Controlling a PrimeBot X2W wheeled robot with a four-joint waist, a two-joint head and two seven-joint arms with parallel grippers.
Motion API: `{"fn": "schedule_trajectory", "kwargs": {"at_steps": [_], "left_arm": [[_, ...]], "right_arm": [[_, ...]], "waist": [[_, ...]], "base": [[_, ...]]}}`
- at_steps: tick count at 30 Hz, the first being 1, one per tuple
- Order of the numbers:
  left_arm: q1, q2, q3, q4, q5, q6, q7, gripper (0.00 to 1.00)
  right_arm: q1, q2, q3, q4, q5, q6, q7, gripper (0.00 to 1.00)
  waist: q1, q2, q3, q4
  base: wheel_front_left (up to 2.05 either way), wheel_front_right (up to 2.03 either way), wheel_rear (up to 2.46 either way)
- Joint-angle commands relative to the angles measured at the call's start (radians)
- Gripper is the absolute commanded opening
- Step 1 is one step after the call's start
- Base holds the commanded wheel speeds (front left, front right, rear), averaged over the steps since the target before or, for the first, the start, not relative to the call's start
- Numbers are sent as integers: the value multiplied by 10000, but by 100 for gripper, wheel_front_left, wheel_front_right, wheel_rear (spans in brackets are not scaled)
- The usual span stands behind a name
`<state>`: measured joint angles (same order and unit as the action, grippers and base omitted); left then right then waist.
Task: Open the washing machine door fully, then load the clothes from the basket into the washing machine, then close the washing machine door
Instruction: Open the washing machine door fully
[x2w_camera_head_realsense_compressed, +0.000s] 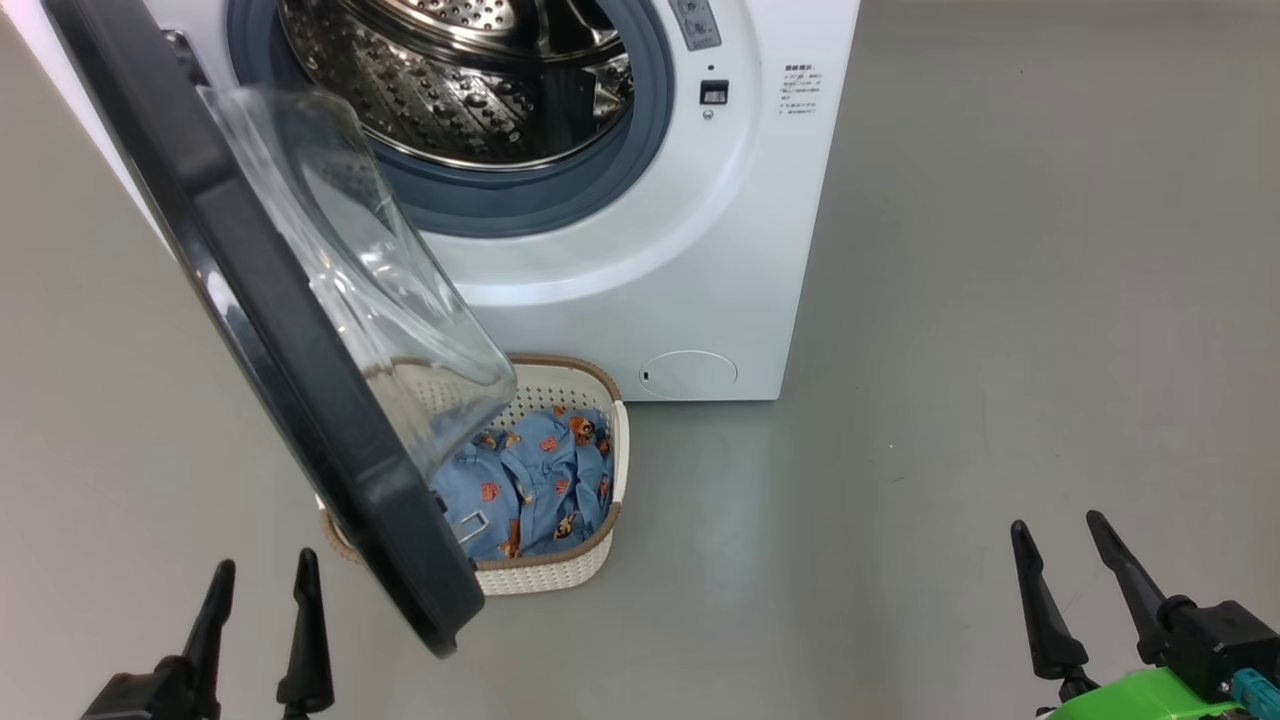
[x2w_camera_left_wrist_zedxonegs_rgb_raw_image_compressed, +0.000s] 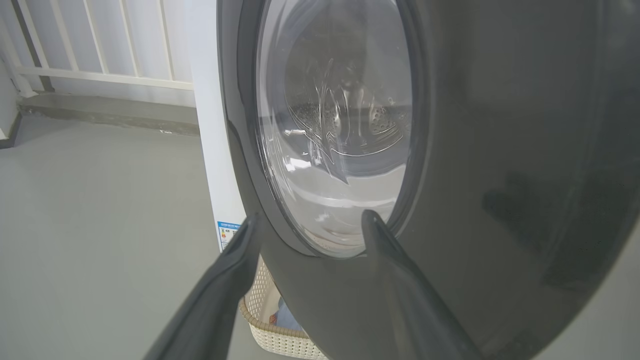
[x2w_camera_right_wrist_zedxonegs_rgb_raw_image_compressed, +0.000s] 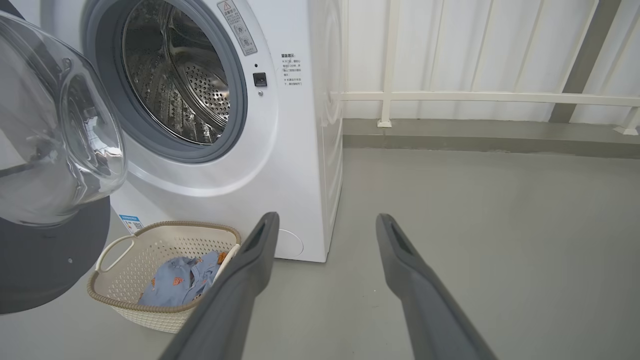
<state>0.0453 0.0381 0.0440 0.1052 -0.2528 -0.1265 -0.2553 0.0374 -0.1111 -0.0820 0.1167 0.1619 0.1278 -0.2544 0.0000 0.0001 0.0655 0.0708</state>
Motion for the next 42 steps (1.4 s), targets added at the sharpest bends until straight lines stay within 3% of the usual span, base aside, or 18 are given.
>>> {"fn": "schedule_trajectory", "kwargs": {"at_steps": [1, 32, 33, 34, 42], "left_arm": [[-176, 122, 293, -301, 54, 51, -65, 100], [-156, 122, 146, -244, 208, -19, -65, 100], [-151, 122, 138, -222, 198, -20, -65, 40], [-116, 122, 82, -90, 122, -22, -65, 0], [-305, 122, 264, -437, 48, -27, -65, 0]], "right_arm": [[-304, -62, 203, -190, 66, 29, -74, 100], [-391, -28, 118, 147, 192, 29, -74, 100], [-394, -32, 128, 142, 193, 29, -74, 100], [-390, -42, 146, 135, 205, 29, -74, 100], [-372, -30, 141, 180, 270, 29, -74, 100]], "waist": [[0, -1, 2, -2], [0, -1, -75, 184], [0, -1, -75, 193], [0, -1, -78, 209], [0, -1, -87, 234]], "base": [[0, 0, 0], [0, 0, 0], [0, 0, 0], [0, 0, 0], [0, 0, 0]]}}
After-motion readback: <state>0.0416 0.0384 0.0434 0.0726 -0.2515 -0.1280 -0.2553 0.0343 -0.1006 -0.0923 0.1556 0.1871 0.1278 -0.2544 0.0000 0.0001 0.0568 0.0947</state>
